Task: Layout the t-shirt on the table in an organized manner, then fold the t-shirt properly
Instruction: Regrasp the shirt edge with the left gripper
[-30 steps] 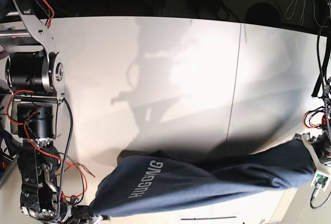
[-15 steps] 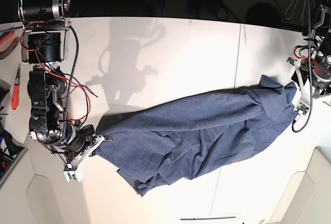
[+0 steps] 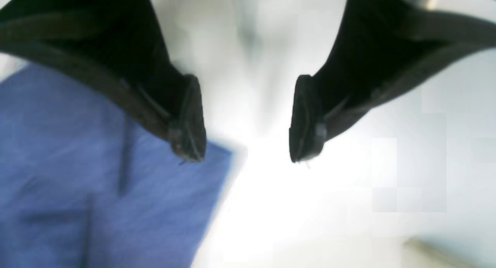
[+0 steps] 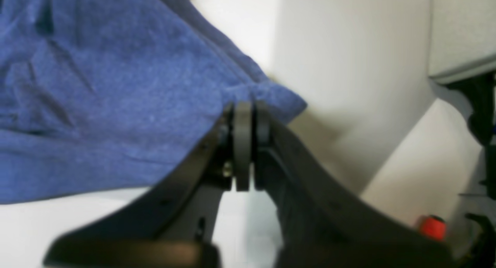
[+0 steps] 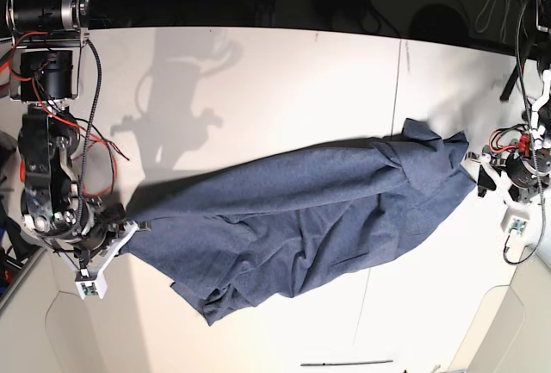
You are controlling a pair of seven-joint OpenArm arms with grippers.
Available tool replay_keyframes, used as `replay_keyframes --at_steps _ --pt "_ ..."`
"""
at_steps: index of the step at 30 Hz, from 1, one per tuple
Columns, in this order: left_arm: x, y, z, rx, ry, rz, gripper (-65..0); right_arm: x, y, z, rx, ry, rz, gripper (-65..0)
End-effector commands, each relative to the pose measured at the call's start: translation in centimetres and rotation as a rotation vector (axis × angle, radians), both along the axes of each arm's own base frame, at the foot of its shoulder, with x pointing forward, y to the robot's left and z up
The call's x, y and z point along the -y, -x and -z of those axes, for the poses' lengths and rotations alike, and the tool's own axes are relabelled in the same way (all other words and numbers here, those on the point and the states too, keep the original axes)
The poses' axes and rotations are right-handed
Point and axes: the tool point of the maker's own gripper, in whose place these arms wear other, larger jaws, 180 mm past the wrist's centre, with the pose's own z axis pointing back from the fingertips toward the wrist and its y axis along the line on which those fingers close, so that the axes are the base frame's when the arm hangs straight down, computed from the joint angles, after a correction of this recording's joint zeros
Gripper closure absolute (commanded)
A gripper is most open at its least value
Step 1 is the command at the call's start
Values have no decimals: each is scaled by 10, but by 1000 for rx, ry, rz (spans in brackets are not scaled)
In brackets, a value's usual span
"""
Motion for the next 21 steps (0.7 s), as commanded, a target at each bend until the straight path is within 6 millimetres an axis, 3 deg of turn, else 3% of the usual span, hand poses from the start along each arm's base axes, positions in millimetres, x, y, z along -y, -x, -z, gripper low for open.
replay_keyframes --at_steps 1,5,8,10,15,21 --pt "11 -15 -10 22 83 23 -374 1 -14 -21 63 -6 -2 0" --pt "83 -25 -7 -46 429 156 -373 -4 -14 -21 64 -25 -7 0" --pt "105 -25 -4 -82 496 193 -373 -4 -14 -21 64 -25 -7 0" --pt "104 -24 1 -97 481 187 -373 -4 -14 -21 64 -25 -7 0" --pt "76 -27 12 -98 337 115 -341 -4 -14 -21 64 -25 -7 0" --pt "72 -24 19 -117 340 98 -341 -4 -14 -22 68 -26 -7 0"
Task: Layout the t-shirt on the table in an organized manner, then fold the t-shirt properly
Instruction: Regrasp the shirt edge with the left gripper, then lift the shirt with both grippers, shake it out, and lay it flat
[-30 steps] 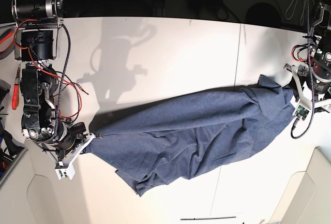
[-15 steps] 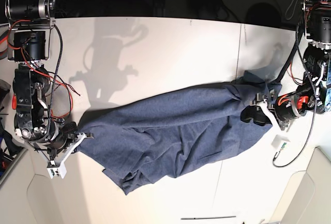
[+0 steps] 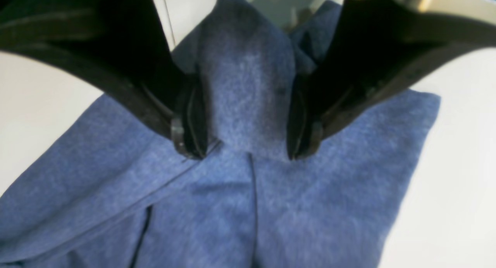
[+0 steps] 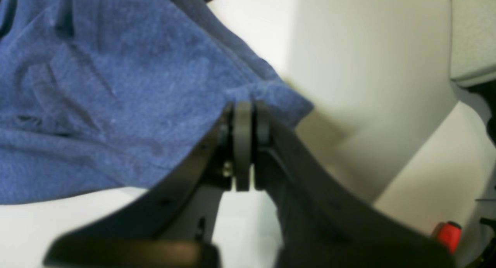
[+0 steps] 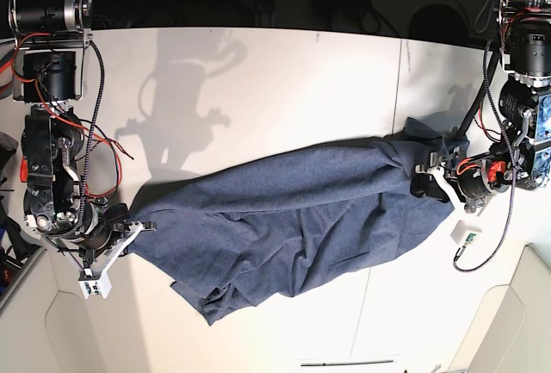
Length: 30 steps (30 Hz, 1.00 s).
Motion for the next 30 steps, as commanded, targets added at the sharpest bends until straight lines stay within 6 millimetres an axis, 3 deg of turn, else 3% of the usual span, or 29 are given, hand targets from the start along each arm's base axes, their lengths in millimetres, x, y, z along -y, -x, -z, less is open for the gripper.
replay_keyframes --at_steps 1,3,8,12,19,22,26,30 --pt "-7 -11 -13 40 2 -13 -340 3 -15 -22 70 -1 1 0" --pt "-3 -7 -8 20 39 -7 -284 3 -15 -22 70 -1 1 0" --pt "15 -8 -19 43 167 25 -10 3 -15 -22 70 0 1 0" --pt "15 -25 -50 138 183 59 0 3 -16 -24 80 -2 1 0" --pt "-5 -66 -101 286 104 57 0 6 -29 -38 172 -14 35 0" --pt "-15 -88 -133 389 66 45 0 8 -36 -42 183 -13 40 0" --pt "-20 -113 -179 492 53 41 0 13 -59 -59 225 -24 66 0" --pt "-19 -135 -229 609 59 40 0 20 -90 -93 280 -35 88 0"
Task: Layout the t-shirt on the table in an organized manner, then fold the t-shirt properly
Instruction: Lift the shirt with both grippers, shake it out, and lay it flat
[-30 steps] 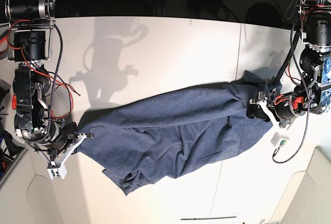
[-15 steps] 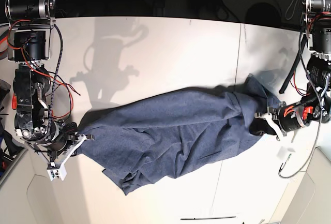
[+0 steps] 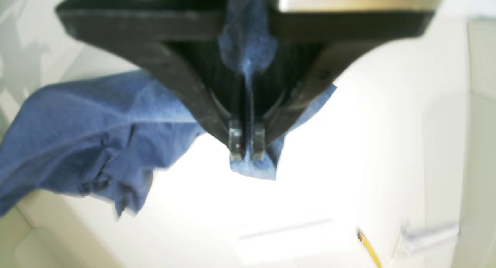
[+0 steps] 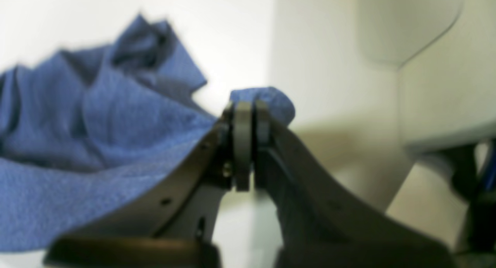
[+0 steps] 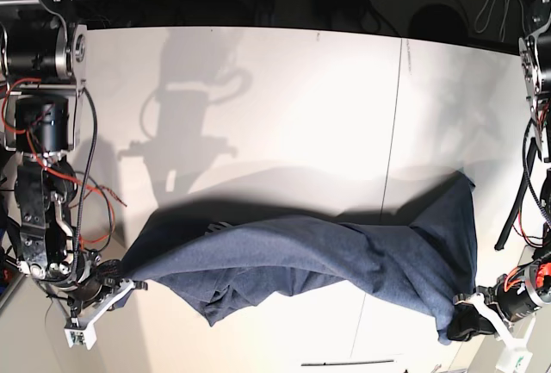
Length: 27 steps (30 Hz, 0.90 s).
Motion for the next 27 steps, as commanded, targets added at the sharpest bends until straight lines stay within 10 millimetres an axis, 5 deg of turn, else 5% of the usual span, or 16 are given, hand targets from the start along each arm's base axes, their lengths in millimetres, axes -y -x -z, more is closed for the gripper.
replay_keyframes --at_steps 1,10,14,16,18,21,27 --pt "-5 -12 -44 114 8 -5 0 5 -23 -43 111 0 10 0" --pt "-14 -34 -179 382 19 -15 0 8 -74 -182 351 -6 19 0" --pt "-30 -26 -229 452 50 -14 0 7 -74 -218 379 4 16 0" --pt "-36 -18 -235 442 57 2 0 5 -64 -228 393 13 8 0" --pt "-39 -9 -224 386 68 41 0 2 -50 -231 415 29 -9 0" --pt "-37 10 -181 259 107 129 0 -1 -24 -214 427 40 -22 0" --pt "-45 61 -49 -19 287 126 0 -14 43 -105 252 59 -64 0"
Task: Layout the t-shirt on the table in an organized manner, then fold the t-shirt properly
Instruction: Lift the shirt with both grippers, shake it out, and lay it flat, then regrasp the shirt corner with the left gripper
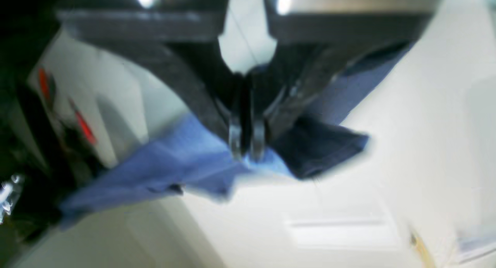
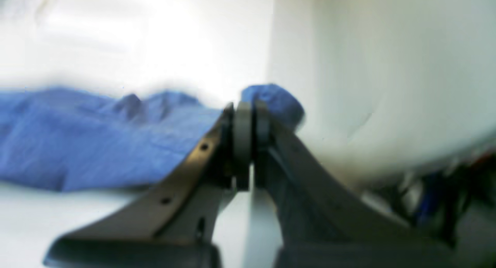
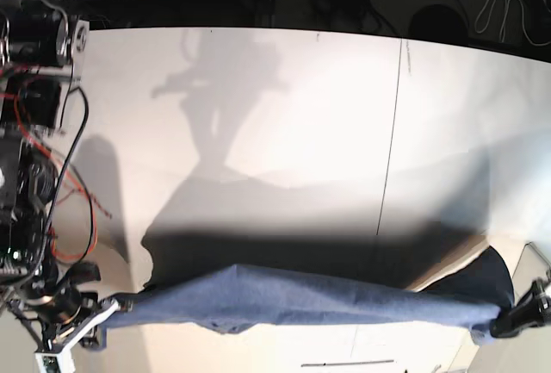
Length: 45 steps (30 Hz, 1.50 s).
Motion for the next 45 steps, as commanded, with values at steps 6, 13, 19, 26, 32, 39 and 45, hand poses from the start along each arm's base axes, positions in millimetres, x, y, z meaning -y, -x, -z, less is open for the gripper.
replay_keyframes --at_steps 6,13,19,26,32,39,45 --pt "-11 58 75 -125 155 -97 0 3 70 89 -188 23 0 0" --pt "5 109 143 -279 237 -149 -114 5 118 140 -326 41 4 0" --pt "-1 122 161 -325 188 -176 -333 7 116 138 -317 52 8 0" --pt "-63 116 135 -187 146 -384 -331 22 115 137 -316 147 39 0" --pt "-70 92 131 -141 5 -406 -330 21 114 136 -306 143 36 0" --pt "-30 50 165 -238 -296 -276 -330 20 112 134 -291 141 33 0" --pt "-40 48 228 -392 -456 -298 -330 20 112 134 -291 141 33 0"
